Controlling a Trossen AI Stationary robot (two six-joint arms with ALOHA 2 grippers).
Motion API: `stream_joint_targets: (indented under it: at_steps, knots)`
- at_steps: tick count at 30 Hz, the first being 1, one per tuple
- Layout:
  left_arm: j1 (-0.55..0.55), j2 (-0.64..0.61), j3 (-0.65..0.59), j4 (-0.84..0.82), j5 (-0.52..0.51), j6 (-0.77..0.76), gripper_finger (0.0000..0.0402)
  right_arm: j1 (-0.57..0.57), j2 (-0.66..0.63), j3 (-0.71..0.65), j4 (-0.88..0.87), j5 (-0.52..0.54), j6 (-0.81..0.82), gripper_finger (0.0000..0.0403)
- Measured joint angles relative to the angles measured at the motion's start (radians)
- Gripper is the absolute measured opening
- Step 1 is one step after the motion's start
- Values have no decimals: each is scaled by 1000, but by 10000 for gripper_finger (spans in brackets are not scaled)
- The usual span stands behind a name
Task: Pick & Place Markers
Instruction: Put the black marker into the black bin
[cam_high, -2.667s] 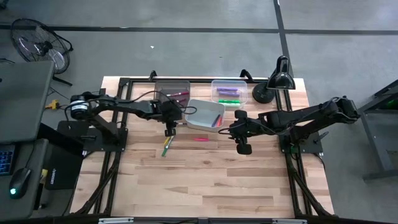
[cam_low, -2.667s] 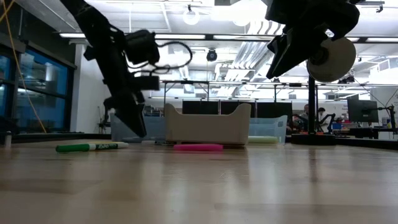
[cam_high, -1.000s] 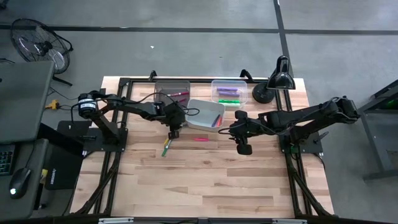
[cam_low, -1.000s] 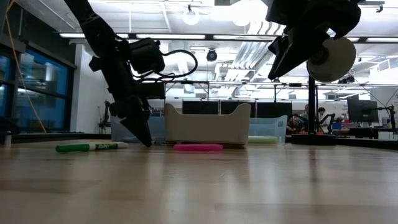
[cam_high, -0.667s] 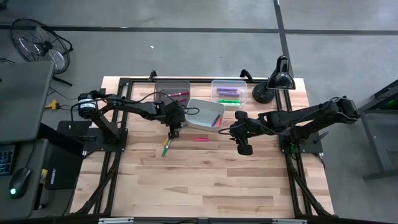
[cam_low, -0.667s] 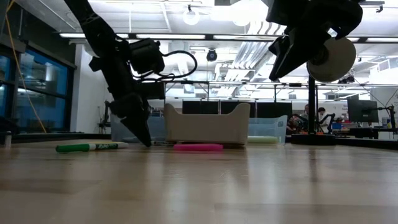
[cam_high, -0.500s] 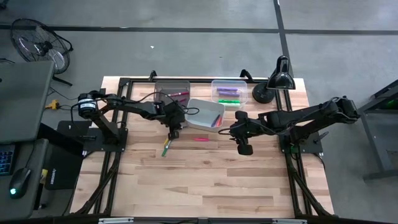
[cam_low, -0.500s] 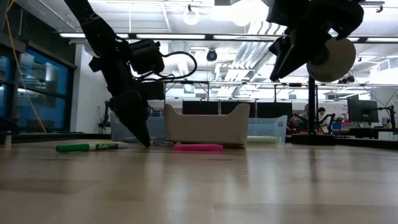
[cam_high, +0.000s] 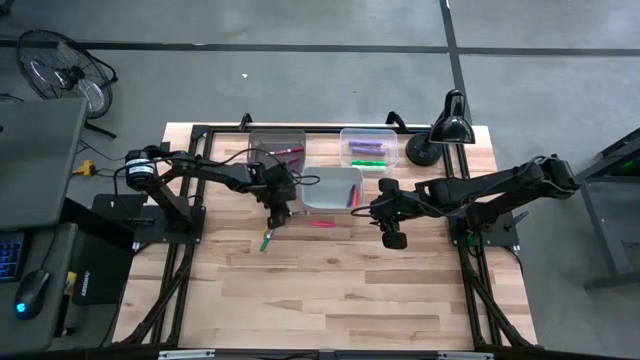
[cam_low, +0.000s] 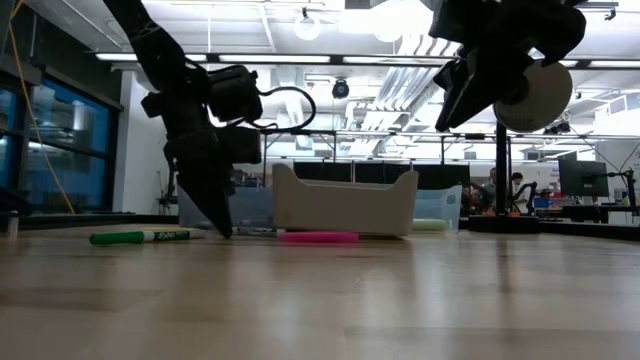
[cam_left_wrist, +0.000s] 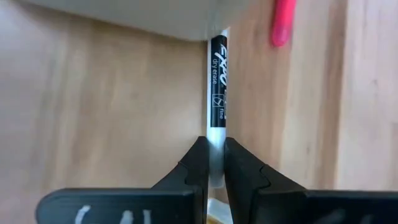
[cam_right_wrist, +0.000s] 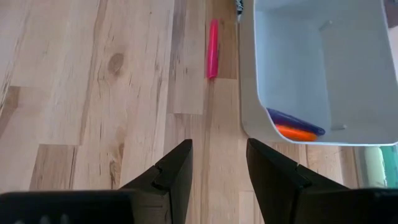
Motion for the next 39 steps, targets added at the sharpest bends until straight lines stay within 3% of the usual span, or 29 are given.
stream_joint_targets:
  at_steps: [5, 13, 24, 31, 35, 39]
  knots:
    - [-2, 1, -3, -34, 115, -3, 25, 0, 0, 0, 0, 0, 0, 139]
    - [-1, 1, -3, -73, 171, -12, 25, 0, 0, 0, 0, 0, 0, 139]
    - [-1, 1, 5, -49, 182, -12, 26, 0, 0, 0, 1, -15, 7, 139]
    - [-38, 1, 91, -160, 183, 8, 26, 0, 0, -1, 2, -31, 7, 139]
    - [-83, 1, 165, -245, 139, 21, 26, 0, 0, -49, 68, -35, 8, 139]
    - [-134, 1, 224, -268, 87, 20, 26, 1, 0, -145, 249, -35, 10, 139]
